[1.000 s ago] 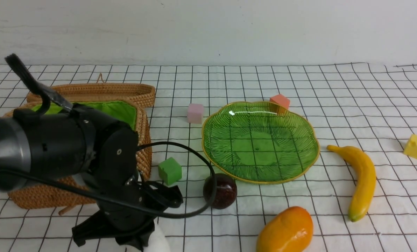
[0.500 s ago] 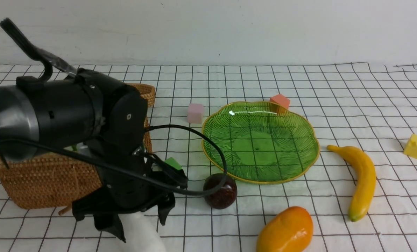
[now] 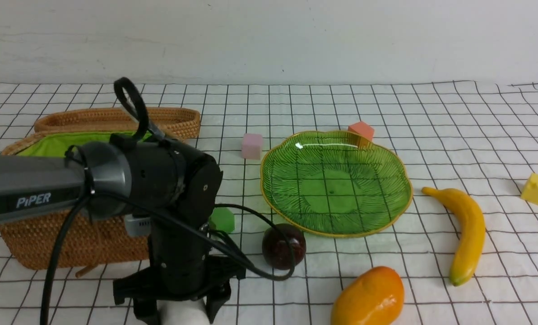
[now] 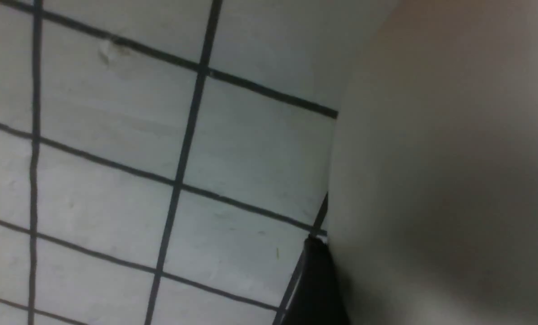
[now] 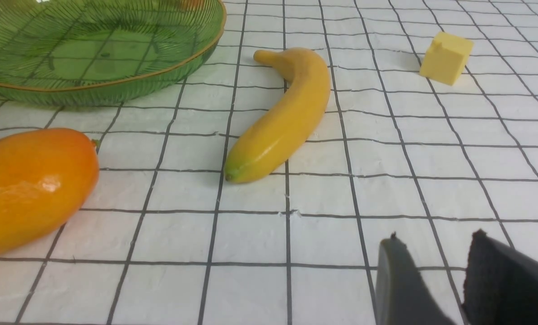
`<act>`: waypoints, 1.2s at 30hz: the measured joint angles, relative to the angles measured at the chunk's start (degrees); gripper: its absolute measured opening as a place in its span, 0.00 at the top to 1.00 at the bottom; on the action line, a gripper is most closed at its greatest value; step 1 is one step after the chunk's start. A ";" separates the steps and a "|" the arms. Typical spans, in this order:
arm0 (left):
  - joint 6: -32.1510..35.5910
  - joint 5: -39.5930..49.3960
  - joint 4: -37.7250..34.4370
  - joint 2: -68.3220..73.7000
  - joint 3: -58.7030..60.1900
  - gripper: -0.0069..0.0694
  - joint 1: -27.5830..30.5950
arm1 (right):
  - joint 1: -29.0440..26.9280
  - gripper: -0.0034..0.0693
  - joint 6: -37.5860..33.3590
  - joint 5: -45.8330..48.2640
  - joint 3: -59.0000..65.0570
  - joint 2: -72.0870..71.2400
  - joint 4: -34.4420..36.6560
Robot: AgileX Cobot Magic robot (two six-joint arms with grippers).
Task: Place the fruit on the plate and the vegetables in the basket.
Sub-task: Take a daikon with your left arm and place it on the basket on the left.
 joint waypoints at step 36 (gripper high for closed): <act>-13.54 3.73 5.90 -12.67 -19.26 0.22 24.73 | 0.00 0.62 0.05 0.00 0.00 0.00 -0.61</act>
